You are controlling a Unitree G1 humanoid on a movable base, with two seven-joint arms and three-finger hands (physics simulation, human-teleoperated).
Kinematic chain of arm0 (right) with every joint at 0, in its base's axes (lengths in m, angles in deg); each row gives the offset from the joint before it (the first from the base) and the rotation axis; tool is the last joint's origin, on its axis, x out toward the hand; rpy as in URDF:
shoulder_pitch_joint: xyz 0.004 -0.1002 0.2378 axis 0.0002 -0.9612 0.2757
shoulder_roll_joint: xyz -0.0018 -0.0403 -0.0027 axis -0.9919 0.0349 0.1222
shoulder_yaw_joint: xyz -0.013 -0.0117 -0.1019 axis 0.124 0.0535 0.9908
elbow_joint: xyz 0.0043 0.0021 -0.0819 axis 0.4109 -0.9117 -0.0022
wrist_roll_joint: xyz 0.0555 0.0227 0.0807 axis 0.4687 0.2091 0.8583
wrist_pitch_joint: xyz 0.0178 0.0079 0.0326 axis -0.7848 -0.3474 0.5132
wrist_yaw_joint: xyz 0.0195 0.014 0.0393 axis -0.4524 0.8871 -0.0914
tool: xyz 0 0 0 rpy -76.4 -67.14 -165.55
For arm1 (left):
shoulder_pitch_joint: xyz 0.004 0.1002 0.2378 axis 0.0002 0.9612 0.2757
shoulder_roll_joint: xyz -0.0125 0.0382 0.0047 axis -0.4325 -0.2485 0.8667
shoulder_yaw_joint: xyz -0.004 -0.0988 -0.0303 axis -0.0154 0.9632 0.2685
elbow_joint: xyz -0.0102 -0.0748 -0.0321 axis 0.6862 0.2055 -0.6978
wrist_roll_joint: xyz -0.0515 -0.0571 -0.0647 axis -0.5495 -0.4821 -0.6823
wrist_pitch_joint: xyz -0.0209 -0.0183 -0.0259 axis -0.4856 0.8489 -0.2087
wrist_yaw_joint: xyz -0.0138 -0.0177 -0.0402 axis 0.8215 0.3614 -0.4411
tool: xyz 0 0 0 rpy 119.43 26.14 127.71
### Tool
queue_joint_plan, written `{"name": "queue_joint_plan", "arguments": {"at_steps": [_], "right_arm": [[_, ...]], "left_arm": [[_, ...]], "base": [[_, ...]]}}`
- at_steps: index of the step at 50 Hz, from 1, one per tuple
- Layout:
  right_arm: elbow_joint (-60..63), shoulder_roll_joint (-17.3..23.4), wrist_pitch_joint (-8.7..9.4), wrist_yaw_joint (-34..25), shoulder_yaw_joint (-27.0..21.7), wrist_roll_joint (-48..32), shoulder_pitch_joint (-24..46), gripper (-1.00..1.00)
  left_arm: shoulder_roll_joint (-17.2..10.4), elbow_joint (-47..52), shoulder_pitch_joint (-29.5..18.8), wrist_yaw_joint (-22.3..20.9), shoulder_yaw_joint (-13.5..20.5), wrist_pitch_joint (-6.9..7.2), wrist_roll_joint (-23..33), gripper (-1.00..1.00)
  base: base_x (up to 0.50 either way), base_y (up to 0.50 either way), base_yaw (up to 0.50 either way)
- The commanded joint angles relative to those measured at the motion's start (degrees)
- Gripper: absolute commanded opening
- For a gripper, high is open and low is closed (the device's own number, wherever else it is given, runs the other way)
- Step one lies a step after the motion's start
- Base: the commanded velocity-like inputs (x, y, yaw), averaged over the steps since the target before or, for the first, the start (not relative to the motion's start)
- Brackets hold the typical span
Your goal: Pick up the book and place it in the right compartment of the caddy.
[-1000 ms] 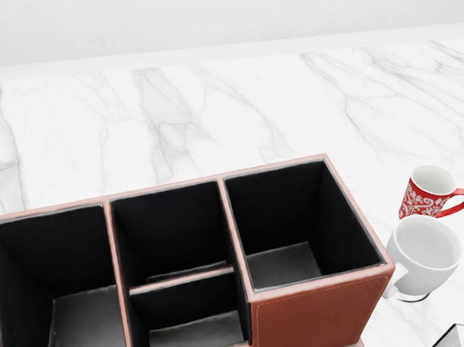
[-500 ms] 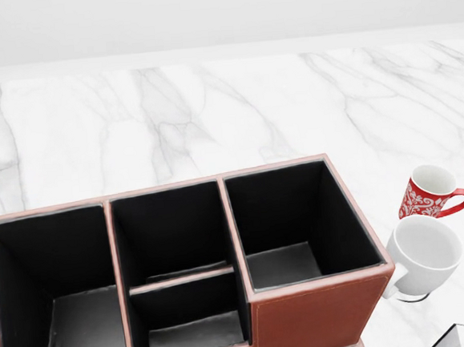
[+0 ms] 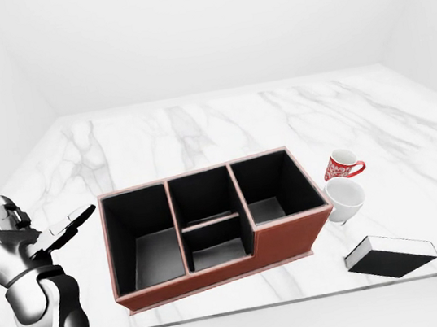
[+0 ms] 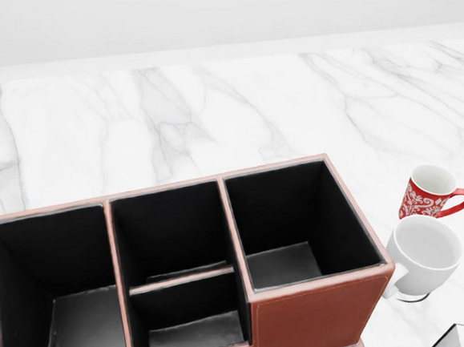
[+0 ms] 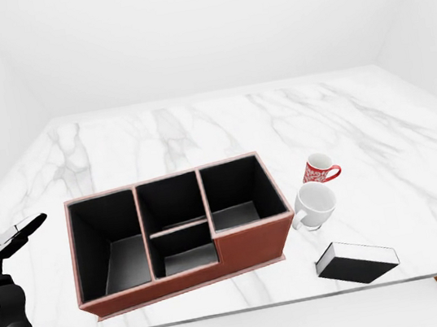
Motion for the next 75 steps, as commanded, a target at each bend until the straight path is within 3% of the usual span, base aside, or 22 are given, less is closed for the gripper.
{"name": "queue_joint_plan", "arguments": {"at_steps": [1,25,33,38,48,49,50,75], "right_arm": [[-3.0,2.7,0.00,0.0,2.2,-1.0,1.9,1.00],[2.4,5.8,0.59,0.0,14.1,-0.1,11.3,1.00],[7.8,2.7,1.78,0.0,14.1,0.1,9.4,1.00],[7.2,1.2,0.89,0.0,15.0,-0.6,9.0,1.00],[8.5,-0.7,1.28,0.0,16.1,-0.6,8.1,1.00],[6.8,-1.3,0.00,0.0,16.7,-0.9,7.4,1.00],[7.4,-1.5,0.02,0.0,16.7,-0.9,7.2,1.00],[3.8,-1.5,0.00,0.0,20.0,-3.4,7.4,1.00]], "left_arm": [[-0.1,-0.6,-0.2,-0.1,0.0,-0.36,0.2,1.00],[-0.2,-0.7,-0.1,0.0,0.0,-0.48,0.0,1.00],[-0.1,0.0,0.1,0.2,0.1,0.06,0.0,1.00],[0.0,0.4,0.2,0.2,0.2,0.30,0.0,1.00],[0.1,0.3,0.2,0.1,0.2,0.21,0.1,1.00],[0.1,-0.1,0.1,0.0,0.2,-0.12,0.2,1.00],[0.1,-0.2,0.1,0.0,0.2,-0.18,0.2,1.00],[0.0,-0.3,0.0,0.2,0.1,-0.24,0.2,1.00]], "base": [[0.00,0.00,0.00],[0.00,0.00,0.00],[0.00,0.00,0.00],[0.00,0.00,0.00],[0.00,0.00,0.00],[0.00,0.00,0.00],[0.00,0.00,0.00],[0.00,0.00,0.00]]}}
